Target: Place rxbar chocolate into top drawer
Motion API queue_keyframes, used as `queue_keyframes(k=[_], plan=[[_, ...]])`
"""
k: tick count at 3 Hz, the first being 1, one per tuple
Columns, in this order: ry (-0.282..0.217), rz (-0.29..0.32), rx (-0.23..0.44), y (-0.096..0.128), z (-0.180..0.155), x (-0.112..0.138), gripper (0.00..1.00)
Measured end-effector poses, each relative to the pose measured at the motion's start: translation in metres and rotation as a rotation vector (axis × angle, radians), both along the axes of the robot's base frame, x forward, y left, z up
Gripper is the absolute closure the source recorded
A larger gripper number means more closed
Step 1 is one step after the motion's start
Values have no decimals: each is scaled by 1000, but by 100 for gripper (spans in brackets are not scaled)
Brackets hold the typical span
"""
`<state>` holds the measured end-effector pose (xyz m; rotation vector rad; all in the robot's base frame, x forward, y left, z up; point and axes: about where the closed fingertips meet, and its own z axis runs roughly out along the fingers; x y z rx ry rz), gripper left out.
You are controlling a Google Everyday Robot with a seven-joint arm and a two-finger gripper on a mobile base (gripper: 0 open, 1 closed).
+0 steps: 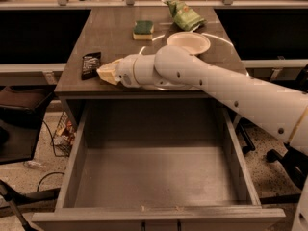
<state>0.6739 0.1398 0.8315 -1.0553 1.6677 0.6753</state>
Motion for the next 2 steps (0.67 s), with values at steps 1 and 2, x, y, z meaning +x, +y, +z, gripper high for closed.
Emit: queue_keyframes(k=[1,2], plan=[[0,0,0,0,0,0,100],[-36,-1,-46,2,27,2,100]])
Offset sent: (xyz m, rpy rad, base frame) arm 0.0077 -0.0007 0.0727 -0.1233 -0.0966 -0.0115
